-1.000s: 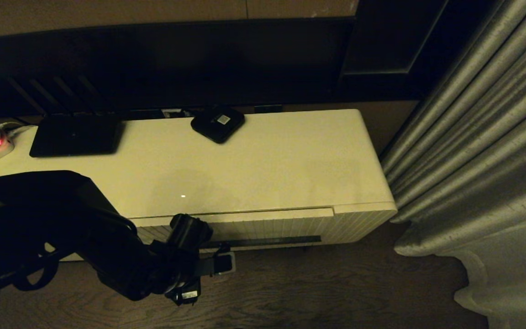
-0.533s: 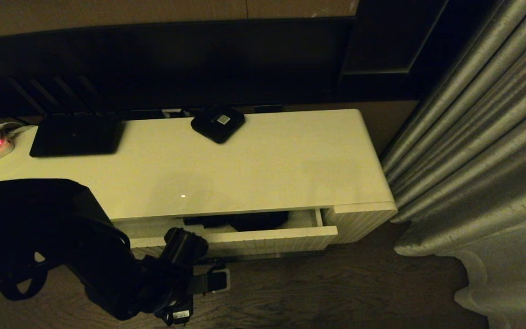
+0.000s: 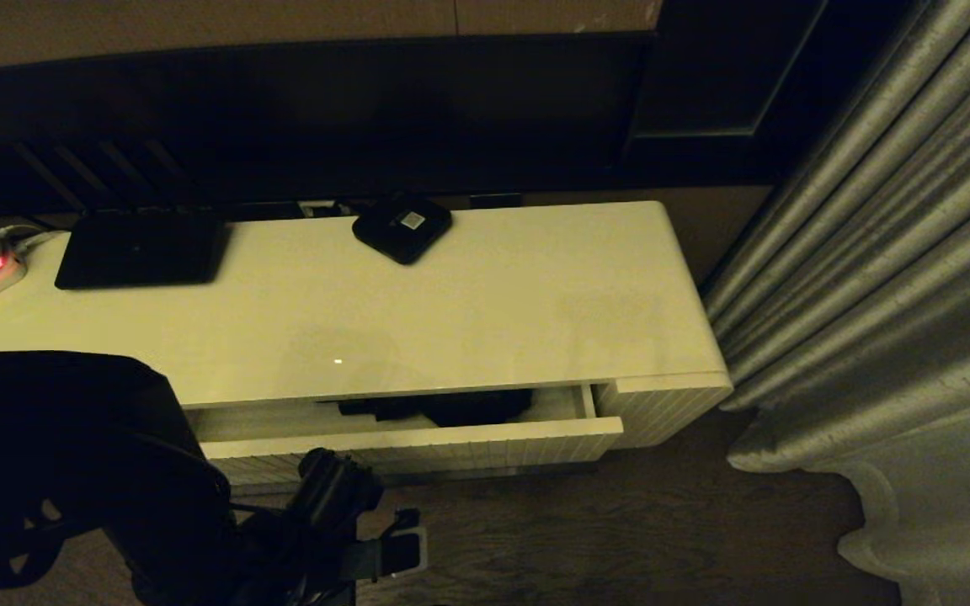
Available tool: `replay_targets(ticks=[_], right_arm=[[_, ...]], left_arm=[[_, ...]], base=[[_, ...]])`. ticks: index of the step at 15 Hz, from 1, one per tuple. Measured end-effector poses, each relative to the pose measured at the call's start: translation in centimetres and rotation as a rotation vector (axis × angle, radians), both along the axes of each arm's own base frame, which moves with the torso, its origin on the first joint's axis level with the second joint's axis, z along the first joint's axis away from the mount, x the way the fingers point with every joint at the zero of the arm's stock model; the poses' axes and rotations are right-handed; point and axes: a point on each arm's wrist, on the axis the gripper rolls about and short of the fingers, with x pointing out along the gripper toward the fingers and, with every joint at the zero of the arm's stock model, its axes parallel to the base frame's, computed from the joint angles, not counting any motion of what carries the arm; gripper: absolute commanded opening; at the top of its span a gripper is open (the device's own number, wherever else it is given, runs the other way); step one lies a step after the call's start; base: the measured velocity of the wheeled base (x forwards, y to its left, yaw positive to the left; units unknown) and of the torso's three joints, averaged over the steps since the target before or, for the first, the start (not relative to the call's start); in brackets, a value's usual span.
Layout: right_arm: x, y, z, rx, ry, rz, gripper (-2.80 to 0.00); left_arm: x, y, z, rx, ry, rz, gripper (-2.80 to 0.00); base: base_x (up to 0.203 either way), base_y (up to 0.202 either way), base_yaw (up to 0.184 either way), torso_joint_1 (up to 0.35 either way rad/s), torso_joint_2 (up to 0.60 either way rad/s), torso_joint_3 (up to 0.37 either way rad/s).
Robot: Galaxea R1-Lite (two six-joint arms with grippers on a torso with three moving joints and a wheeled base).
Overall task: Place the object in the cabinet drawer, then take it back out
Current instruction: Open the drawer
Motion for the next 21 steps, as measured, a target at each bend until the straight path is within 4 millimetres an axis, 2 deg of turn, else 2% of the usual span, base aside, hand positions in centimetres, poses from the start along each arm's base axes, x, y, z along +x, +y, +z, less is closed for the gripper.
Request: replay_targets(ticks=[7, 10, 13, 14, 19, 21], right_arm=[[0.0, 0.0, 0.0, -0.001, 0.000, 0.000, -2.80], [0.0, 0.0, 0.0, 0.000, 0.000, 0.000, -2.80], [0.0, 0.0, 0.0, 0.000, 0.000, 0.000, -2.80], [0.0, 0.0, 0.0, 0.000, 0.000, 0.000, -2.80], [0.0, 0.0, 0.0, 0.000, 0.000, 0.000, -2.80], [0.0, 0.0, 0.0, 0.000, 0.000, 0.000, -2.80]], left_arm=[[-1.8, 0.4, 1.3, -0.054, -0.069, -0.002, 0.00], [-2.4, 0.8, 2.6, -0.098, -0.113, 0.021, 0.00], [-2.9, 1.0, 5.0, -0.182, -0.187, 0.065, 0.00], [-3.1, 1.2, 6.0, -0.207, -0.214, 0.073, -2.80], [-6.0, 2.8, 11.1, -0.284, -0.269, 0.124, -2.80], [-6.7, 3.2, 14.3, -0.384, -0.301, 0.200, -2.80]], base=[[0.000, 0.000, 0.000, 0.000, 0.00, 0.000], [0.000, 0.000, 0.000, 0.000, 0.00, 0.000], [0.000, 0.000, 0.000, 0.000, 0.00, 0.000], [0.000, 0.000, 0.000, 0.000, 0.00, 0.000], [0.000, 0.000, 0.000, 0.000, 0.00, 0.000], [0.000, 0.000, 0.000, 0.000, 0.00, 0.000]])
